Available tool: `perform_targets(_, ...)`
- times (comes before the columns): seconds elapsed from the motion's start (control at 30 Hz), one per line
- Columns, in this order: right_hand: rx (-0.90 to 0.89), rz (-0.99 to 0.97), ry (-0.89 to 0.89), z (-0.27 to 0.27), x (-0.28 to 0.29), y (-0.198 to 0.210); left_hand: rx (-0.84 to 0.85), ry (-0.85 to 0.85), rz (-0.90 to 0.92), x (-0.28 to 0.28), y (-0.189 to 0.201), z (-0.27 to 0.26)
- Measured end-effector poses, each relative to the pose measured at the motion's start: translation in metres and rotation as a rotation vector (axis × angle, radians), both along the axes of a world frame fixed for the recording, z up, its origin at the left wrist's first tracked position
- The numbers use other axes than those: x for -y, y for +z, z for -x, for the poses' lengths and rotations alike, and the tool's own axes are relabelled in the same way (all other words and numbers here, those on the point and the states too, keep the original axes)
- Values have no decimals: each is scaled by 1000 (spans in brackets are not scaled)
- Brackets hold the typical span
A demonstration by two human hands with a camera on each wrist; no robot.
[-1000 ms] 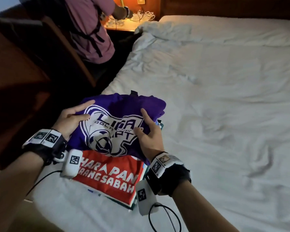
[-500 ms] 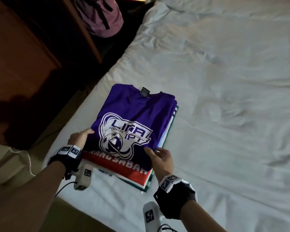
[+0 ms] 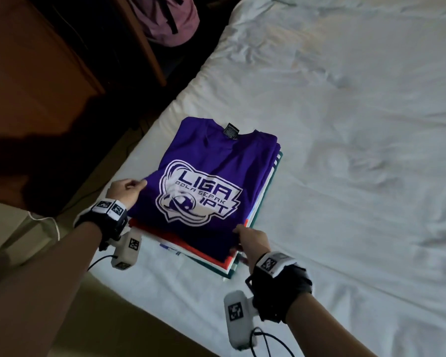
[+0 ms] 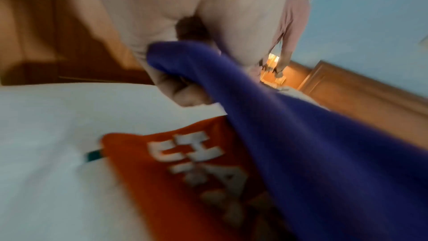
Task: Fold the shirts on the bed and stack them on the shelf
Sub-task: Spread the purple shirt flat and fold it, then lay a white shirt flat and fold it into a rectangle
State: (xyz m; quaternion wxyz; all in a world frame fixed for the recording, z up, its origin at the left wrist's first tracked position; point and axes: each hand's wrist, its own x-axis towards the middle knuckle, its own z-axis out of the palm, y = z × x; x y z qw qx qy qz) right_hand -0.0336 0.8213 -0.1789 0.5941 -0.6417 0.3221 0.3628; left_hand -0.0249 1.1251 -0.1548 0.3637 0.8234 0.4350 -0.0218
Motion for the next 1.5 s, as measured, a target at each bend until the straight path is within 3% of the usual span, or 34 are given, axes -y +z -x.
perform_targets(0.1,-12,69,128,21,2,-12,-142,84,105,-8,-17,26)
perform_targets(0.3,99,114,274,41,7,-18,-87,214,256,-12,-20,43)
perform_targets(0.37,135,143,275,44,6,-19,-33,247,231,-13,-19,45)
perform_targets(0.47,115,133,339,48,5,-15,-78,251,173,-14,-20,52)
perform_targets(0.57,127,136,403,44,19,-6,-189,178,-35,-3,-21,40)
perform_targets(0.63,147,116,396,34,38,6,-183,116,-187,36,0,20)
perform_targets(0.7,161,70,350,20,65,22,-94,43,-221,90,22,-4)
perform_targets(0.83,267,56,282,-15,155,54,27,-174,-75,228,47,-52)
perform_targets(1.07,349,200,72,-37,402,97,60,-575,132,536,73,-93)
perform_targets(1.33,314,452,-234,17,724,90,38,-1034,156,880,72,-85)
perform_targets(1.5,217,839,-339,79,880,61,53,-1284,132,1046,56,-54)
